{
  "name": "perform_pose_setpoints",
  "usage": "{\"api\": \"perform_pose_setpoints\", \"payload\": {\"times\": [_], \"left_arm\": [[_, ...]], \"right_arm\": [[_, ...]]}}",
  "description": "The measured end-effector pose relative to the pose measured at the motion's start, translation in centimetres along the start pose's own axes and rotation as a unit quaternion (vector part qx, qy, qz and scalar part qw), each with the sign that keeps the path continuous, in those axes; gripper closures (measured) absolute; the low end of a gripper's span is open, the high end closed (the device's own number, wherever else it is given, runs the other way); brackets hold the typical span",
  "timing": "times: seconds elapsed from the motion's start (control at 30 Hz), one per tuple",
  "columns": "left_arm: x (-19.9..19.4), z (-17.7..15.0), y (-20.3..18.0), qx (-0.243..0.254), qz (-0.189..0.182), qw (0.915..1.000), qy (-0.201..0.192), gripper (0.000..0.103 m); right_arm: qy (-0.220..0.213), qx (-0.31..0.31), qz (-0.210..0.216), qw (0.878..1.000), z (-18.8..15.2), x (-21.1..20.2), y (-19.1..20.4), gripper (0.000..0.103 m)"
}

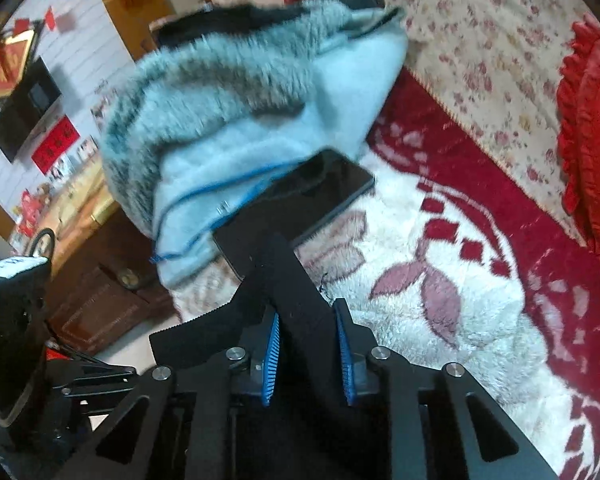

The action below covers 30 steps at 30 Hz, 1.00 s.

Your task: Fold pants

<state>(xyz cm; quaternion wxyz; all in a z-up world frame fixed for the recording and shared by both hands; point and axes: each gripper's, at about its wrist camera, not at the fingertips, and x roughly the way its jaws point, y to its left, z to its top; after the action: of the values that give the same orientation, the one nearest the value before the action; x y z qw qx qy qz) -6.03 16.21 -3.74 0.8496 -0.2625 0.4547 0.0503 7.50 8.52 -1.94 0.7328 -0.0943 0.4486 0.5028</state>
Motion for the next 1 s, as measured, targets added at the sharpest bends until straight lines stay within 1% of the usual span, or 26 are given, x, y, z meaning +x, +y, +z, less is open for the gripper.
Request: {"api": "perform_pose_setpoints", "payload": {"times": [0.1, 0.13, 0.27, 0.33, 0.47, 0.6, 0.7, 0.73, 0.8, 0.87, 0.9, 0.93, 1.0], "left_arm": [[-2.2, -0.1, -1.8, 0.029, -0.013, 0.9991, -0.028, 0.084], [-3.0, -0.2, -2.6, 0.040, -0.019, 0.9984, -0.036, 0.084], [-5.6, -1.2, -6.1, 0.096, -0.038, 0.9929, -0.060, 0.084], [-6.3, -2.0, -8.1, 0.125, -0.048, 0.9889, -0.064, 0.084], [-6.3, -4.4, -12.7, 0.200, -0.064, 0.9759, -0.061, 0.084], [-4.2, -7.6, -17.0, 0.266, -0.083, 0.9602, -0.026, 0.084], [-1.5, -9.8, -19.5, 0.302, -0.089, 0.9492, 0.009, 0.084], [-0.7, -10.3, -20.0, 0.309, -0.089, 0.9467, 0.021, 0.084], [1.9, -11.6, -21.3, 0.324, -0.081, 0.9409, 0.055, 0.084], [3.4, -12.7, -22.3, 0.336, -0.069, 0.9363, 0.077, 0.083], [3.5, -12.9, -22.4, 0.340, -0.064, 0.9346, 0.084, 0.083], [3.1, -13.1, -22.6, 0.343, -0.066, 0.9332, 0.085, 0.080], [1.7, -12.7, -22.7, 0.345, -0.079, 0.9309, 0.088, 0.075]], "right_arm": [[-0.038, 0.022, 0.021, 0.999, 0.1, -3.0, -0.3, 0.080], [-0.057, 0.034, 0.032, 0.997, -0.1, -4.5, -0.6, 0.080], [-0.107, 0.059, 0.055, 0.991, -1.0, -9.3, -1.3, 0.081], [-0.129, 0.070, 0.060, 0.987, -2.2, -11.8, -2.0, 0.081], [-0.167, 0.104, 0.052, 0.979, -6.0, -16.8, -3.5, 0.081], [-0.186, 0.139, 0.024, 0.972, -11.0, -20.4, -5.3, 0.081], [-0.187, 0.197, -0.002, 0.962, -15.9, -22.2, -7.9, 0.081], [-0.185, 0.214, -0.013, 0.959, -17.2, -22.5, -8.7, 0.081], [-0.171, 0.261, -0.040, 0.949, -20.2, -22.8, -10.8, 0.081], [-0.157, 0.307, -0.072, 0.936, -22.8, -23.0, -12.3, 0.081], [-0.157, 0.327, -0.083, 0.928, -23.9, -23.2, -12.9, 0.081], [-0.164, 0.347, -0.090, 0.919, -25.2, -23.7, -13.3, 0.079], [-0.184, 0.366, -0.092, 0.908, -26.5, -24.7, -13.6, 0.070]]}}
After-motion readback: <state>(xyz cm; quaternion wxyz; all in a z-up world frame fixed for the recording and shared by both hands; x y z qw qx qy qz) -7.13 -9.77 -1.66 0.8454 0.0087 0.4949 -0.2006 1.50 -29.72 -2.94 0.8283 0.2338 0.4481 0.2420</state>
